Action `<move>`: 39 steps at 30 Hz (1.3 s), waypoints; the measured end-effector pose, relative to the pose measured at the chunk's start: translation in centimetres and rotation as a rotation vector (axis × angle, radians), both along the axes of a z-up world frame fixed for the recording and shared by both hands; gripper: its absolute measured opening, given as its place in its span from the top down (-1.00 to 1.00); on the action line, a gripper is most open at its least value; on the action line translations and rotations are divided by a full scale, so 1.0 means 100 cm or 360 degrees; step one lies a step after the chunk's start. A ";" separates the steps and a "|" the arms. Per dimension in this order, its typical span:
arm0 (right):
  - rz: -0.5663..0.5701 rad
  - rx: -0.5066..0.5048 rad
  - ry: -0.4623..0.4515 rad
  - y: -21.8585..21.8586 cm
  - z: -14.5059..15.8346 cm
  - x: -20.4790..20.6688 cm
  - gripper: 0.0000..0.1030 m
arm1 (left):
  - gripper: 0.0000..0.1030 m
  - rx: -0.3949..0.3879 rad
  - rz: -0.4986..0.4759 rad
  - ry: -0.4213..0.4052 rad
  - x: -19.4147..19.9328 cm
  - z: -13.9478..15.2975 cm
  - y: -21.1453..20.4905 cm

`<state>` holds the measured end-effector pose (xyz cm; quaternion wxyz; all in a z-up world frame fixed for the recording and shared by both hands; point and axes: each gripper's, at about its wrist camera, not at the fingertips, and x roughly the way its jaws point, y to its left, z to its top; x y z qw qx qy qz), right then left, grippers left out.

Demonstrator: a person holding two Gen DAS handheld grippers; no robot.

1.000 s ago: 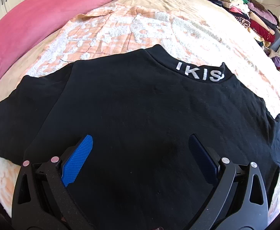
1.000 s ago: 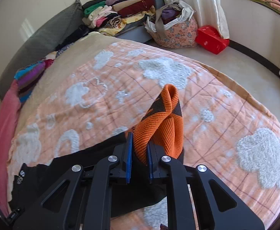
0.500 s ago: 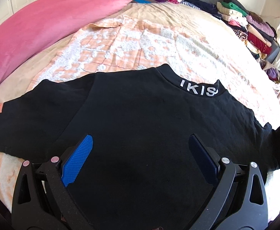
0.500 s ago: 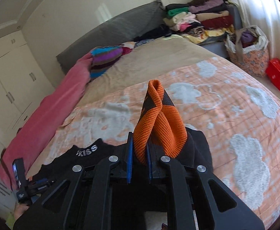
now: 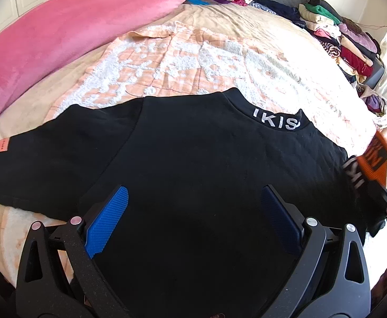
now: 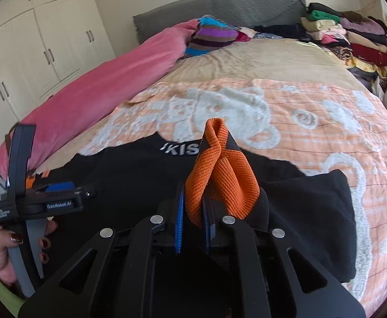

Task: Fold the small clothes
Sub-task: 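Lift the cuff with the right gripper and carry it across the shirt body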

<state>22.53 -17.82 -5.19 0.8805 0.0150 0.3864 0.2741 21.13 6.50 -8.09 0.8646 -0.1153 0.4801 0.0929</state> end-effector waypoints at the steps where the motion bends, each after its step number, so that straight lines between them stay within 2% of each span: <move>1: 0.0037 0.0009 -0.0006 0.004 -0.001 -0.002 0.74 | -0.82 0.0000 0.0005 0.0002 -0.001 0.000 0.001; 6: 0.0222 0.0094 -0.0015 0.023 0.006 -0.020 0.74 | -0.82 -0.0019 0.0051 0.0008 -0.005 0.002 0.010; 8: 0.0228 0.0114 -0.0014 0.019 0.011 -0.018 0.74 | -0.82 -0.0026 0.0065 0.0007 -0.006 0.004 0.012; 11: 0.0123 0.0135 0.0010 -0.004 0.018 -0.006 0.72 | -0.82 -0.0043 0.0042 0.0000 -0.009 0.007 0.008; 13: 0.0007 0.0038 -0.0007 -0.022 0.020 0.003 0.66 | -0.82 -0.0073 0.0023 0.0008 -0.009 0.007 0.003; 15: -0.0076 -0.0031 0.0009 -0.041 0.016 0.014 0.63 | -0.82 -0.0153 -0.0027 0.0013 -0.008 0.005 -0.006; 19: -0.0214 -0.0010 0.0124 -0.076 0.003 0.033 0.54 | -0.82 -0.0300 -0.0160 0.0018 -0.007 0.001 -0.038; 22: -0.0271 -0.0007 0.0167 -0.091 -0.004 0.039 0.40 | -0.82 -0.0383 -0.0277 0.0016 -0.004 -0.003 -0.065; 24: -0.0275 0.0009 0.0190 -0.095 -0.007 0.040 0.38 | -0.80 -0.0404 -0.0321 0.0040 0.001 -0.008 -0.080; 26: -0.0270 0.0019 0.0206 -0.097 -0.009 0.041 0.38 | -0.67 -0.0442 -0.0324 0.0096 0.009 -0.017 -0.092; 28: -0.0249 0.0009 0.0207 -0.095 -0.009 0.042 0.35 | -0.67 -0.0471 -0.0320 0.0125 0.014 -0.026 -0.099; 30: -0.0247 -0.0019 0.0195 -0.091 -0.009 0.042 0.29 | -0.51 -0.0454 -0.0302 0.0160 0.018 -0.036 -0.106; 31: -0.0247 -0.0026 0.0193 -0.090 -0.009 0.042 0.27 | -0.22 -0.0483 -0.0293 0.0166 0.020 -0.041 -0.106; 33: -0.0244 -0.0028 0.0204 -0.090 -0.011 0.043 0.26 | 0.10 -0.0528 -0.0256 0.0131 0.021 -0.045 -0.104; 34: -0.0247 -0.0029 0.0209 -0.089 -0.012 0.043 0.25 | 0.62 -0.0515 -0.0255 0.0117 0.021 -0.046 -0.104; 35: -0.0250 -0.0029 0.0214 -0.089 -0.013 0.044 0.25 | 0.76 -0.0519 -0.0272 0.0096 0.022 -0.045 -0.104; 39: -0.0250 -0.0023 0.0225 -0.089 -0.015 0.045 0.25 | 0.82 -0.0541 -0.0317 0.0004 0.022 -0.031 -0.096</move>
